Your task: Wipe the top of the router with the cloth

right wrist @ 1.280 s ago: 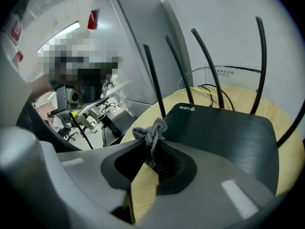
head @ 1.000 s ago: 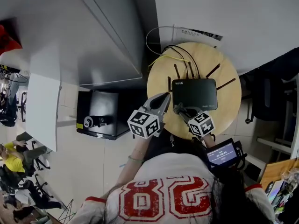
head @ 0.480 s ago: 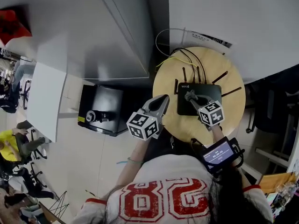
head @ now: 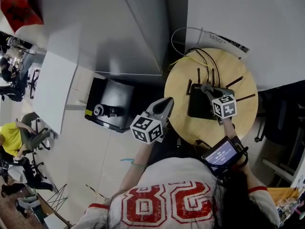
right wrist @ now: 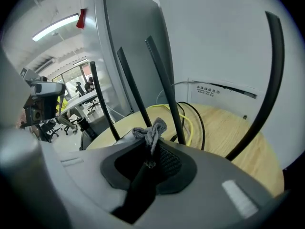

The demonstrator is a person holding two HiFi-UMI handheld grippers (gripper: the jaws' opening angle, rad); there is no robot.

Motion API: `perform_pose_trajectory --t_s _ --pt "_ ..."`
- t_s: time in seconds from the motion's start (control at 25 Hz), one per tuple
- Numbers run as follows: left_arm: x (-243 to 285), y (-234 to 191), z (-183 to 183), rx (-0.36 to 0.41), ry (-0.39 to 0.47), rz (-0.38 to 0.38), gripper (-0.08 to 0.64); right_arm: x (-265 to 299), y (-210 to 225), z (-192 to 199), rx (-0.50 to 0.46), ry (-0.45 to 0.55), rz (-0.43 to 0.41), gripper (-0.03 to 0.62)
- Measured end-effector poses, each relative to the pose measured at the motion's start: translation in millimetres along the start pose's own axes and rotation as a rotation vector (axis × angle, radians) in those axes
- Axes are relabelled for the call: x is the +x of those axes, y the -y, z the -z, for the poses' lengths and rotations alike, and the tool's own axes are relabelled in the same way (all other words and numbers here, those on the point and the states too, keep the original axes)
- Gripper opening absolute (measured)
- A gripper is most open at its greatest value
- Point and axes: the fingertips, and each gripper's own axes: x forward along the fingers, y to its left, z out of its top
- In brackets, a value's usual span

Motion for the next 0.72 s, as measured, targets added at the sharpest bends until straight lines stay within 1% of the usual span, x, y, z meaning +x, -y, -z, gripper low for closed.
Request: perform_pose_trajectory --t_s 0.16,0.28,0.56,0.72 --pt "-4.4 -1.9 2.0 -0.003 0.001 -0.012 0.002 0.7 -6.3 6.7 0.006 -0.006 -0.009 0.058" --pt "-2.3 0.6 2.5 0.001 0.002 -0.006 0.002 -4.5 -14.8 14.4 0.013 -0.007 -0.022 0.058" --pt "12.1 18.5 4.3 0.018 -0.016 0.055 0.002 -23.2 -42.3 41.3 0.069 0.001 -0.050 0.058" --pt "22.3 31.6 7.0 0.029 -0.036 0.098 0.002 -36.7 -60.6 58.5 0.075 -0.009 -0.066 0.058"
